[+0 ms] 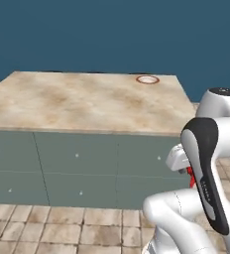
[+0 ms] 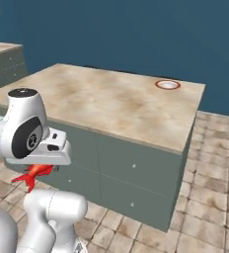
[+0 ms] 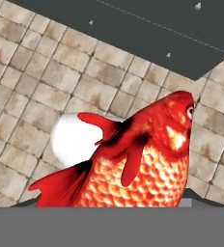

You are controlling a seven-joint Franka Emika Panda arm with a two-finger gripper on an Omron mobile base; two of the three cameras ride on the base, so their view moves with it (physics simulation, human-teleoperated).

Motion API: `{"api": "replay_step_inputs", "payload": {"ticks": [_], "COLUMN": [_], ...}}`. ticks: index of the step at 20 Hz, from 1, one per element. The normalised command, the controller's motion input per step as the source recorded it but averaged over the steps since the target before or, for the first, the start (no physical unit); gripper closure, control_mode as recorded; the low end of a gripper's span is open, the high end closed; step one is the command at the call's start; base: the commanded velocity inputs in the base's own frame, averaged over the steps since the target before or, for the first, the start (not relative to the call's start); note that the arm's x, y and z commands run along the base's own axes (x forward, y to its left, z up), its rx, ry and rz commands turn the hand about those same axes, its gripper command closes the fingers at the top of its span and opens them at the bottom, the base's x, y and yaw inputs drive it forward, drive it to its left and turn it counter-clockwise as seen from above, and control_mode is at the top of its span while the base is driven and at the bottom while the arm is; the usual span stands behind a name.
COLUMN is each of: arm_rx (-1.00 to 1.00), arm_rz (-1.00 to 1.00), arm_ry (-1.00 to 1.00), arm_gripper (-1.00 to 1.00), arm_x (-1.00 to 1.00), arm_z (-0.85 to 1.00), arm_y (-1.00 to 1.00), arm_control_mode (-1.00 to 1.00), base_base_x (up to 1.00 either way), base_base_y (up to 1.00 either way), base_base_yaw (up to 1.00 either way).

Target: Take the fish from the fridge and place it on the digital scale on the counter by the fridge. Wait a few seconds for a reading, then move it to the plate on the dining counter.

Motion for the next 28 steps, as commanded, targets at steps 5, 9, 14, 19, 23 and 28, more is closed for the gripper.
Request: {"api": "replay_step_inputs", "payload": {"ticks": [5,9,14,19,23,28], "arm_rx": [0.00,0.00,0.00,0.00,0.00,0.00], "arm_rz": [0.00,0.00,0.00,0.00,0.00,0.00], "arm_ry": [0.00,0.00,0.00,0.00,0.00,0.00], "arm_gripper": [1.00,1.00,1.00,1.00,1.00,1.00], "arm_x": [0.00,0.00,0.00,0.00,0.00,0.00], "arm_z": [0.00,0.00,0.00,0.00,0.00,0.00], "arm_y": [0.00,0.00,0.00,0.00,0.00,0.00], "arm_control_mode": [1.00,1.00,1.00,1.00,1.00,1.00], "base_base_x": [0.73,0.62,0.49,0.37,0.34,0.38], "base_base_y": [1.00,1.00,1.00,1.00,1.00,1.00], "base_base_yaw": [-0.21,-0.20,-0.18,-0.21,-0.25,-0.25]}}
